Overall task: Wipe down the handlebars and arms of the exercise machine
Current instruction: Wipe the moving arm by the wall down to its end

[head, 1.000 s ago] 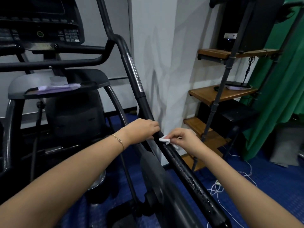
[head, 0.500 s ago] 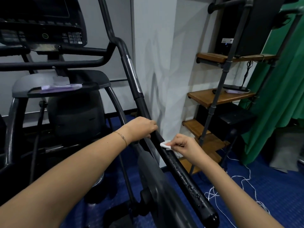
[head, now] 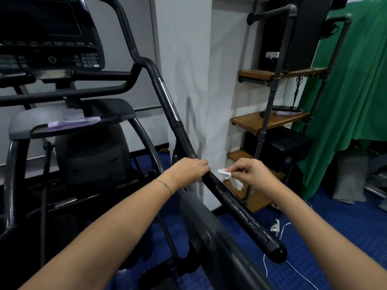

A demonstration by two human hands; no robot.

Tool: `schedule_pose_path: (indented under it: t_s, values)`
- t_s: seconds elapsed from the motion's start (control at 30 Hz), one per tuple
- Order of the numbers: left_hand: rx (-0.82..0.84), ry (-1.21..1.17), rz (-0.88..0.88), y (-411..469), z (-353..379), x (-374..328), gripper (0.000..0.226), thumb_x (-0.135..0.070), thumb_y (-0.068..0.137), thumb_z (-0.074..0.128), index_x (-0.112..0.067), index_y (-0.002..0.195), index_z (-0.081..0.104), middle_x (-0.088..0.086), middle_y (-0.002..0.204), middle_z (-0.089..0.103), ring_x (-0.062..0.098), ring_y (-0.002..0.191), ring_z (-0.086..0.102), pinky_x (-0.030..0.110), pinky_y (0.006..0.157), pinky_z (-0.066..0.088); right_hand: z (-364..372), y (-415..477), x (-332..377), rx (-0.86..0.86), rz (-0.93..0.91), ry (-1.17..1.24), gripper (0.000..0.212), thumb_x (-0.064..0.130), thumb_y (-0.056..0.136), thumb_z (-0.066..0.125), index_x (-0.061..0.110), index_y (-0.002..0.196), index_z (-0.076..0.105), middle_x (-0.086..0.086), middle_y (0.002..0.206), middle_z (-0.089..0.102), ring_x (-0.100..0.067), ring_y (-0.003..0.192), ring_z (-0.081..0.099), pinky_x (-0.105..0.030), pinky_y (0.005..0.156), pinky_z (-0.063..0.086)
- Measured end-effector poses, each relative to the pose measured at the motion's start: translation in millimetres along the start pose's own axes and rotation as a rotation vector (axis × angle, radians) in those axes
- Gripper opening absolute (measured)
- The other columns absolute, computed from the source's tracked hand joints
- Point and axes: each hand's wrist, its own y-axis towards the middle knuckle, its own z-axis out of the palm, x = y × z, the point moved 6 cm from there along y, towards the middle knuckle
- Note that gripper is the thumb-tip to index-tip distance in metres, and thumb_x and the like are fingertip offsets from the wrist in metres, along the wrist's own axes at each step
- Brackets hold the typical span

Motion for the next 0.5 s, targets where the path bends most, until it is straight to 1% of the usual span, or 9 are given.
schedule_pose_path:
  t_s: [0.07, 0.13, 0.2, 0.27, 0.33, 0.43, 0.5]
  values:
    - [-0.023, -0.044, -0.031, -5, 1, -2, 0.034, -0.027, 0.095, 0.049, -0.014, 0.126, 0.049, 0.001, 0.122, 0.050, 0.019, 0.109, 0.055, 0.032, 0.077, 0.049, 10, -9, -2, 0.065, 0.028, -0.025, 0.017, -0.001, 0.080, 0.067, 0.014, 0.086, 0.073, 0.013, 0.074, 0.060, 0.010, 0.064, 0.055, -0.006, 0.063, 0.041]
    - [-0.031, -0.092, -0.076, -12, 3, -4, 0.041, -0.027, 0.096, 0.047, -0.015, 0.136, 0.044, 0.000, 0.133, 0.045, 0.017, 0.116, 0.051, 0.031, 0.081, 0.049, 20, -16, -4, 0.093, 0.041, -0.093, 0.015, -0.001, 0.081, 0.066, 0.011, 0.086, 0.074, 0.015, 0.075, 0.058, 0.007, 0.068, 0.056, -0.005, 0.066, 0.040]
    - [-0.028, -0.100, -0.116, -14, 6, -5, 0.044, -0.025, 0.097, 0.046, -0.016, 0.139, 0.040, -0.002, 0.137, 0.042, 0.016, 0.119, 0.050, 0.030, 0.081, 0.047, 24, -11, -2, 0.085, 0.030, -0.136, 0.013, -0.001, 0.081, 0.065, 0.008, 0.085, 0.074, 0.016, 0.074, 0.057, 0.003, 0.072, 0.056, -0.013, 0.070, 0.041]
    - [-0.014, -0.075, -0.144, -10, 5, -4, 0.040, -0.023, 0.097, 0.045, -0.015, 0.136, 0.044, 0.000, 0.132, 0.046, 0.017, 0.115, 0.053, 0.032, 0.081, 0.047, 27, -3, 2, 0.088, 0.015, -0.157, 0.013, 0.000, 0.082, 0.065, 0.007, 0.087, 0.074, 0.009, 0.078, 0.062, -0.008, 0.079, 0.060, -0.022, 0.076, 0.045]
    - [0.002, -0.025, -0.148, -5, 3, -4, 0.034, -0.024, 0.096, 0.047, -0.014, 0.128, 0.049, 0.001, 0.124, 0.050, 0.020, 0.106, 0.057, 0.033, 0.078, 0.049, 28, -2, 1, 0.082, 0.011, -0.151, 0.013, -0.001, 0.081, 0.065, 0.007, 0.087, 0.074, 0.001, 0.082, 0.064, -0.016, 0.083, 0.062, -0.027, 0.080, 0.047]
    - [0.037, 0.041, -0.134, 0, 2, -5, 0.029, -0.023, 0.095, 0.049, -0.013, 0.122, 0.052, 0.002, 0.116, 0.051, 0.020, 0.099, 0.060, 0.030, 0.071, 0.046, 22, -17, -5, 0.070, -0.013, -0.125, 0.011, -0.001, 0.080, 0.066, 0.005, 0.084, 0.074, 0.010, 0.074, 0.058, -0.012, 0.078, 0.059, -0.025, 0.078, 0.046]
    - [0.053, 0.038, -0.141, 1, 3, -5, 0.030, -0.023, 0.095, 0.050, -0.013, 0.122, 0.053, 0.001, 0.116, 0.052, 0.020, 0.098, 0.061, 0.030, 0.070, 0.045, 20, -22, -8, 0.069, -0.022, -0.107, 0.010, -0.001, 0.081, 0.067, 0.005, 0.085, 0.074, 0.013, 0.073, 0.056, -0.009, 0.075, 0.057, -0.023, 0.077, 0.045]
